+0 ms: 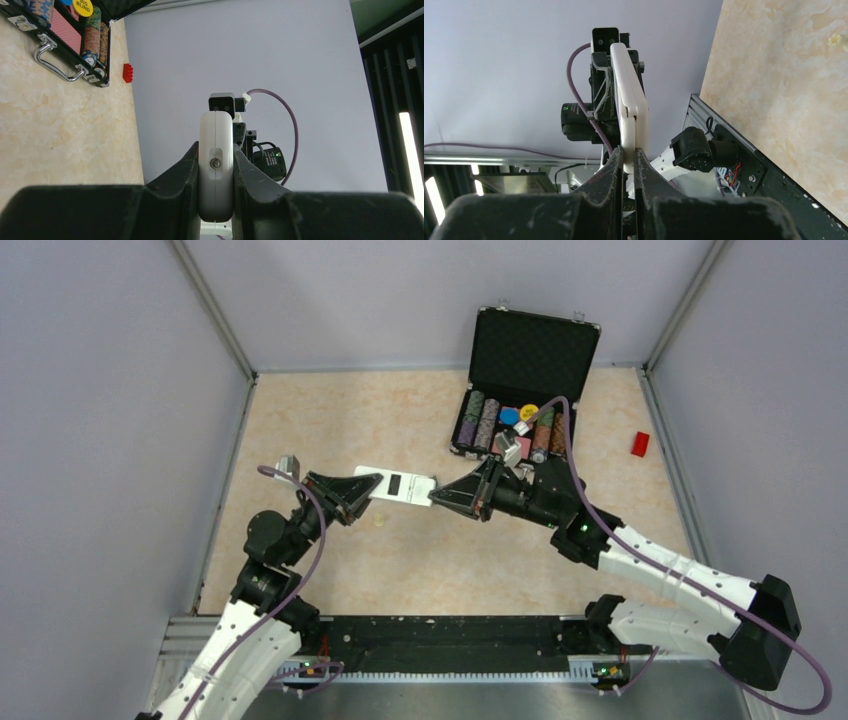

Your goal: Load the batteries into the remote control

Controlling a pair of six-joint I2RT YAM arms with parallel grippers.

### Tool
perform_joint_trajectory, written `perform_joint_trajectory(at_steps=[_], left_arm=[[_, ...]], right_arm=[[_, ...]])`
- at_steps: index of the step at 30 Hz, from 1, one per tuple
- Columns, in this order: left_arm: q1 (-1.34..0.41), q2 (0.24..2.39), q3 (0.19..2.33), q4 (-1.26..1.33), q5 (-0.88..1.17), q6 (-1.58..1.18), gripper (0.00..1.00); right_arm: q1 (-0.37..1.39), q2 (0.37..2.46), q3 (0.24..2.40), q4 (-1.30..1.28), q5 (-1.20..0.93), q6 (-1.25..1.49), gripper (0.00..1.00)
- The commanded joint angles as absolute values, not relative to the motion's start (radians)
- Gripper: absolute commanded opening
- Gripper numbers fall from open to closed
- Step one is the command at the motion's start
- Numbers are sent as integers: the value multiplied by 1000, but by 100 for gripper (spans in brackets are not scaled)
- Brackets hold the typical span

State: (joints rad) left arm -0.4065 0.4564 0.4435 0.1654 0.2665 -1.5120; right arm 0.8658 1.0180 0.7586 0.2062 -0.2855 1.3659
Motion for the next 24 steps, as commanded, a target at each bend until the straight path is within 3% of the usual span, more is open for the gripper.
perform_joint_trajectory(at_steps=[1,24], left_arm=[[-407,459,488,296,282,-1514,0],[-408,457,511,211,270,-1492,0]], right_arm=[[855,1047,780,132,-296,1364,0],[855,1011,807,222,-243,1278,0]])
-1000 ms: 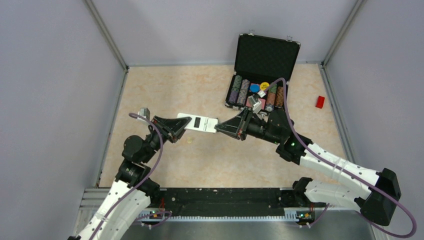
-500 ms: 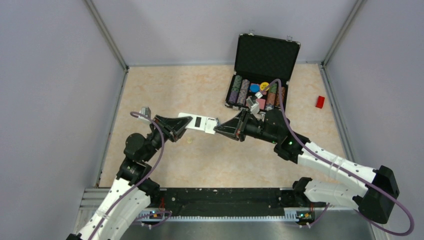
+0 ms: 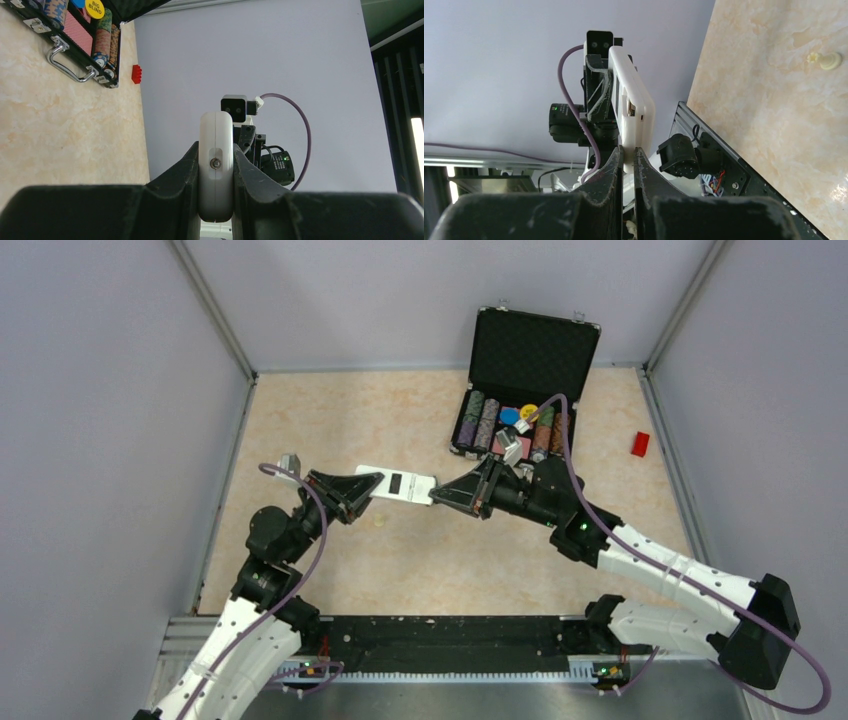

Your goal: Load the batteries into the remote control

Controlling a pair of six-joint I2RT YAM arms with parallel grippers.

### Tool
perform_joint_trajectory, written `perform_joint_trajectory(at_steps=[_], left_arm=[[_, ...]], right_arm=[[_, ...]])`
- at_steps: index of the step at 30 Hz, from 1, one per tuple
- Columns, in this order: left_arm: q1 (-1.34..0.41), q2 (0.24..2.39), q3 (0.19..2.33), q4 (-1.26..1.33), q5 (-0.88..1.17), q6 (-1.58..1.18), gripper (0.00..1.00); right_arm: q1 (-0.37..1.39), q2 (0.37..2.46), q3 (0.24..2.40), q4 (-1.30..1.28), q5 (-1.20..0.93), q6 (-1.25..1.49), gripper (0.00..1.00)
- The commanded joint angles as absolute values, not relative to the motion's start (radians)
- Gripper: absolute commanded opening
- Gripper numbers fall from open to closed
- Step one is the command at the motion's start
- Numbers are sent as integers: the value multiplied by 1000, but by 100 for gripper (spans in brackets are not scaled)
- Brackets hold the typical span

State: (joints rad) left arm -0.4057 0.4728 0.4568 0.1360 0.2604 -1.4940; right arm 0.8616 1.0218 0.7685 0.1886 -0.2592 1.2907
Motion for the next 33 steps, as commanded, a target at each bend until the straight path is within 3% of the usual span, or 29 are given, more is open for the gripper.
perform_joint_trajectory(at_steps=[1,33], left_arm=[[-408,456,512,212,270,-1491,0],[-408,465,512,196,278,-1485,0]], right_arm=[[854,1015,805,225,-247,1289,0],[855,1035,785,276,-240,1332,0]])
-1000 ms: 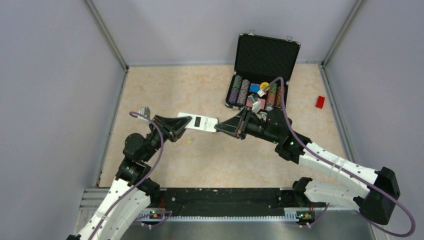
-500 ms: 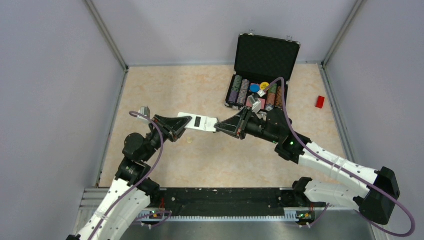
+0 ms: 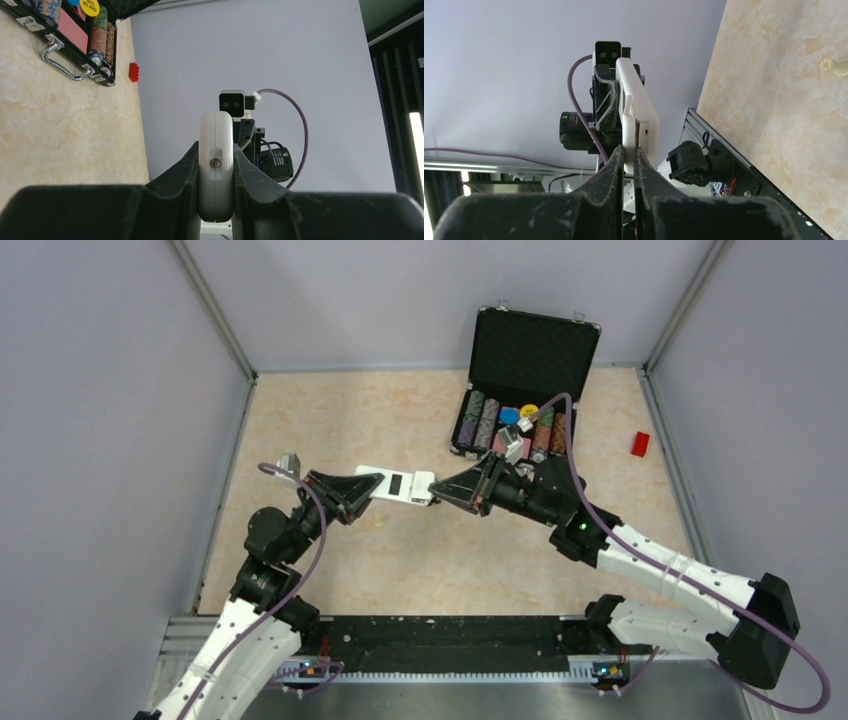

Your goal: Load the batteries into the remote control

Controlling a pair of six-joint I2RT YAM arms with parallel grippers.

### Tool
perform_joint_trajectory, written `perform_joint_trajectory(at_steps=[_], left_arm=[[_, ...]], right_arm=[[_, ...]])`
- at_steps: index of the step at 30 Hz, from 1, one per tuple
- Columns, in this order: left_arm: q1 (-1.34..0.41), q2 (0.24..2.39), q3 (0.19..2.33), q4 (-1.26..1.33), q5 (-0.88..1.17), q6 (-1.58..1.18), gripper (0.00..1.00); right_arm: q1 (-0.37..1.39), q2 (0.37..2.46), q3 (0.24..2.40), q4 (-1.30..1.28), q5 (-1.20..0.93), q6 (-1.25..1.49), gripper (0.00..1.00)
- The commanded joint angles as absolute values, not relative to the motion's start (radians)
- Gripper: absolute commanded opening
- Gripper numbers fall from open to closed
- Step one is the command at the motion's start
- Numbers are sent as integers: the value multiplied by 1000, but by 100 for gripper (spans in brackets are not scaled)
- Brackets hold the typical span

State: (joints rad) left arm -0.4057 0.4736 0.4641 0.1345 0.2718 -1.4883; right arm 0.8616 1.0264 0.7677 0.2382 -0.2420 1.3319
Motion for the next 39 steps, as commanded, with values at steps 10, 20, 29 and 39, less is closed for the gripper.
perform_joint_trajectory(at_steps=[10,20,29,39], left_arm=[[-408,471,506,217,267,-1480,0],[-407,467,503,221,270,-1483,0],[-408,473,511,218,284,-1462,0],[-408,492,524,266,324,-1434,0]], right_arm=[[855,1037,808,219,-279,1346,0],[855,1046,820,157,-272,1325,0],[855,1076,871,52,-273,1301,0],[855,1123,917,-51,-291,1268,0]])
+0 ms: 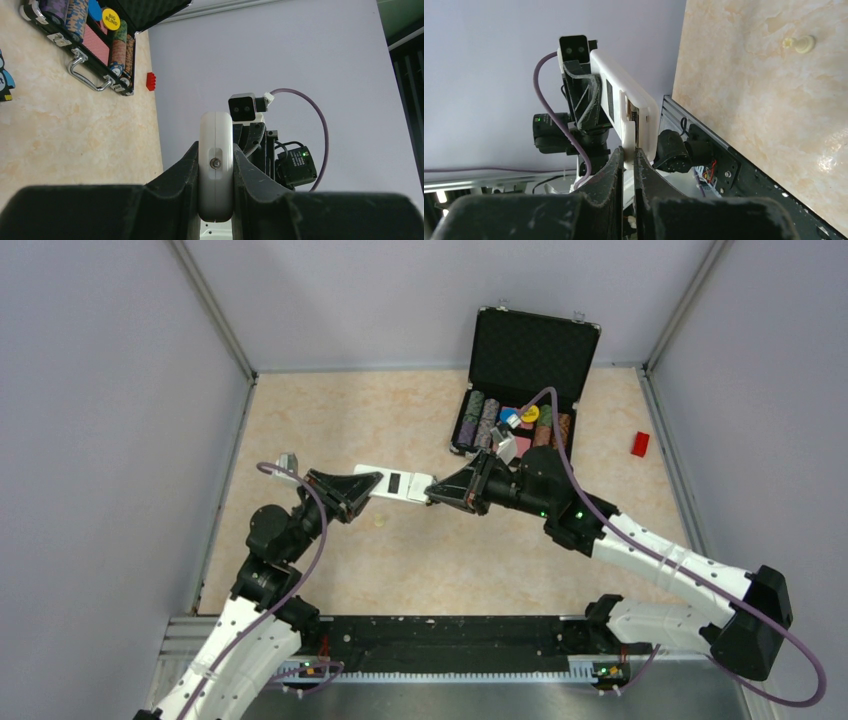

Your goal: Load the batteries into the remote control

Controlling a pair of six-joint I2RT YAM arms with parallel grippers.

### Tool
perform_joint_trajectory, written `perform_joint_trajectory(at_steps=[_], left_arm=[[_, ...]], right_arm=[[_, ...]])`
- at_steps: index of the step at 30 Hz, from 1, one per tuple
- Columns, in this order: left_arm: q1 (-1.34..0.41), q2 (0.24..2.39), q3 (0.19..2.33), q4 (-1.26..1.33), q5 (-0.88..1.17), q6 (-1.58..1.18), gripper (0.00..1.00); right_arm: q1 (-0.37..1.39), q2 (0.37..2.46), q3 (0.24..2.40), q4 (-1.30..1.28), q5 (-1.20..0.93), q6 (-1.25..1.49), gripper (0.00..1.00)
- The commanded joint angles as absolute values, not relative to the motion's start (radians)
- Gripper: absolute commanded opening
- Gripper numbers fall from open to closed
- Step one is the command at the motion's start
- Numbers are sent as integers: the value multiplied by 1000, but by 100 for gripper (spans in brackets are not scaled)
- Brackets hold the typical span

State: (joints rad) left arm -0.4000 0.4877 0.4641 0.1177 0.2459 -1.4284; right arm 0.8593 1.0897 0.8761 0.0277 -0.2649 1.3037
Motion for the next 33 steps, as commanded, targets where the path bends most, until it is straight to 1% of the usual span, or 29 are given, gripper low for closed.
perform_joint_trajectory(at_steps=[1,13,25,33], left_arm=[[-408,497,526,276,331,-1433,0],[-408,536,583,278,403,-1377,0],[-408,558,599,324,501,-1350,0],[-408,589,673,259,600,-1250,0]], right_arm=[[854,1128,922,-55,-294,1262,0],[855,1173,965,-129,-337,1169,0],[855,1184,979,-177,-333,1141,0],[849,1180,970,-192,-336,1132,0]])
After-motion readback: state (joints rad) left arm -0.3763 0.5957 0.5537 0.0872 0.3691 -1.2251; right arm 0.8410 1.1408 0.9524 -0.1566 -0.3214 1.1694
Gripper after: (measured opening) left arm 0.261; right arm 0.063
